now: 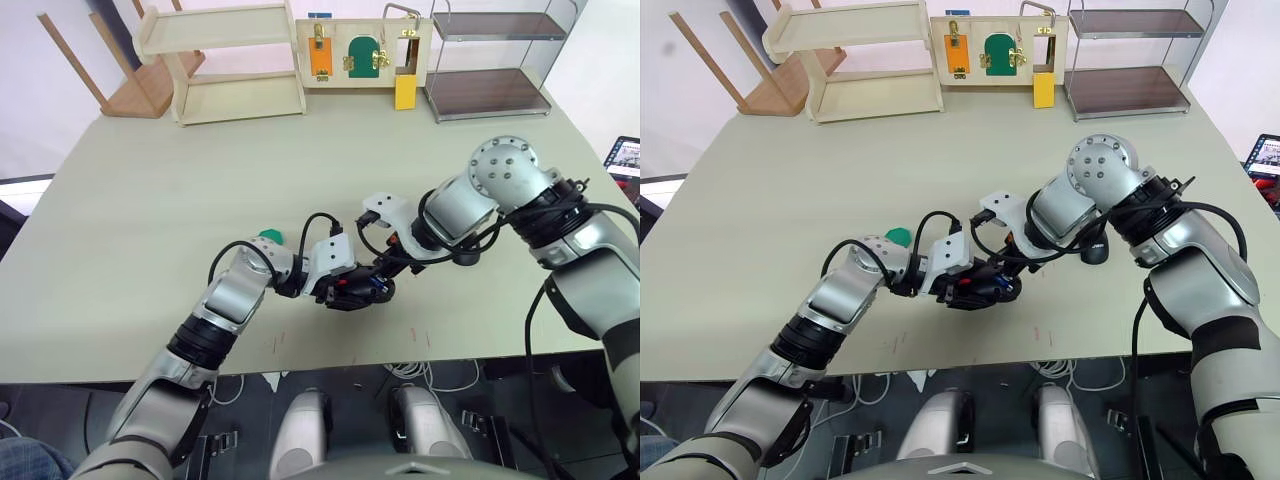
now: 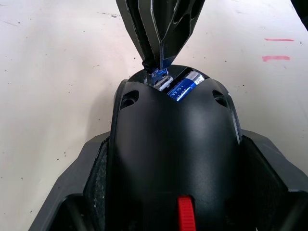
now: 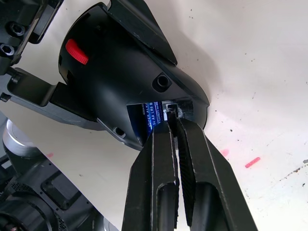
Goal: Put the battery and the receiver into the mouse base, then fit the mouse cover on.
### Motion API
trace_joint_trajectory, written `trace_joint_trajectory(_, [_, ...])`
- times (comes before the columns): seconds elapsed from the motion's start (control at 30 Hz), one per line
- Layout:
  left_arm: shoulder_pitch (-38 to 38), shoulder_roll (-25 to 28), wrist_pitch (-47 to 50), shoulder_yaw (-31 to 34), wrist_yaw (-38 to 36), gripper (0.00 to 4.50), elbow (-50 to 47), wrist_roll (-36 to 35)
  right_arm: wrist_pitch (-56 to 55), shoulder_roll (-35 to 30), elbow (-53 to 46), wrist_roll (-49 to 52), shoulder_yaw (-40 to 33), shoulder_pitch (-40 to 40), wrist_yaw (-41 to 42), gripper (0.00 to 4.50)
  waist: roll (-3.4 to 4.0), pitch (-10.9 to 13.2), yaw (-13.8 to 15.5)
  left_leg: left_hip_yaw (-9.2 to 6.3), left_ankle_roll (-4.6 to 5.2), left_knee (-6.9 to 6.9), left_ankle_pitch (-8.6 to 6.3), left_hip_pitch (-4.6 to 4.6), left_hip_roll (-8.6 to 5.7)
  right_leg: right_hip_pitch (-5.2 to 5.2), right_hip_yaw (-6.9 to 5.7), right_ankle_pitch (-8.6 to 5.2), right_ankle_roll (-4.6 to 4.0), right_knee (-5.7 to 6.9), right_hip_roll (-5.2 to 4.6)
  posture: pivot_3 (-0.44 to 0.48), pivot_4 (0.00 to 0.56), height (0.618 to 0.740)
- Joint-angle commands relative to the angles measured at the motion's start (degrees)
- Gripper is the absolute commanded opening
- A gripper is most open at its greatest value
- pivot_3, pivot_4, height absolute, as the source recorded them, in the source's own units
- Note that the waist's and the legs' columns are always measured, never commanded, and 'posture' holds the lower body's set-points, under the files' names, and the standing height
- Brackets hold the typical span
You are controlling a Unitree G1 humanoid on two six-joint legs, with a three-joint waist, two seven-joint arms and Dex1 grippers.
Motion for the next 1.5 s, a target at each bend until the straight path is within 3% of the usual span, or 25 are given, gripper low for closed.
trace_joint_trajectory(0.03, [1.26,0.04,0.82,-1.56,-0.88,2.99,-0.63,-0.53,0.29,0.84,-0.83,0.08,-0.31,1.39,-0.44,0.0,0.0,0.0,-0.02,0.0,0.0,0.0,0.0,0.0,0.0,0.0,0.0,0.0,0.0,0.0,0.0,0.0,0.15,0.74])
trace_joint_trajectory(0.57, [1.39,0.05,0.36,-1.53,-0.79,2.99,-0.06,-0.48,0.29,1.92,-1.8,-1.25,-3.2,2.79,-1.11,0.0,0.0,-0.01,-0.14,0.01,0.0,-0.04,0.0,0.02,0.01,0.0,0.01,-0.01,0.0,-0.01,0.01,0.0,0.15,0.74])
trace_joint_trajectory(0.93, [1.23,-0.04,-0.02,-1.58,-0.9,2.99,0.45,-0.36,0.29,0.08,-3.95,0.05,-1.37,3.66,-0.47,0.0,0.0,-0.01,-0.08,0.02,0.01,-0.07,0.0,0.01,0.0,0.0,0.01,-0.01,0.0,-0.07,-0.01,0.0,0.15,0.74])
trace_joint_trajectory(1.0, [1.24,-0.05,-0.02,-1.59,-0.91,2.99,0.48,-0.36,0.29,0.06,-4.0,-0.03,-1.56,3.52,-0.42,0.84,0.0,0.0,-0.07,0.0,0.01,-0.07,0.0,0.0,0.0,0.0,0.0,-0.01,0.0,-0.07,-0.01,0.0,0.15,0.74])
trace_joint_trajectory(1.03, [1.3,-0.02,-0.03,-1.57,-0.93,2.99,0.45,-0.37,0.29,0.09,-4.0,-0.08,-1.68,3.42,-0.45,0.84,0.01,0.0,-0.07,0.0,0.01,-0.07,0.0,-0.01,0.0,0.0,0.0,-0.01,0.0,-0.08,-0.01,0.0,0.15,0.74])
trace_joint_trajectory(1.17, [1.43,0.04,-0.08,-1.56,-0.98,2.99,0.42,-0.33,0.29,0.13,-3.78,-0.5,-2.07,3.19,-0.51,2.34,0.01,0.0,-0.09,0.01,0.01,-0.07,0.0,0.01,0.0,0.0,0.0,-0.01,0.0,-0.06,-0.01,0.0,0.15,0.74])
trace_joint_trajectory(1.5, [1.46,0.34,-0.14,-1.74,-1.2,2.99,0.38,-0.4,0.29,-2.8,-6.42,-0.7,-3.53,1.96,2.79,2.34,0.01,0.0,-0.01,0.02,0.01,-0.17,-0.01,-0.04,0.0,-0.02,0.0,-0.01,0.0,-0.18,-0.02,0.0,0.15,0.74])
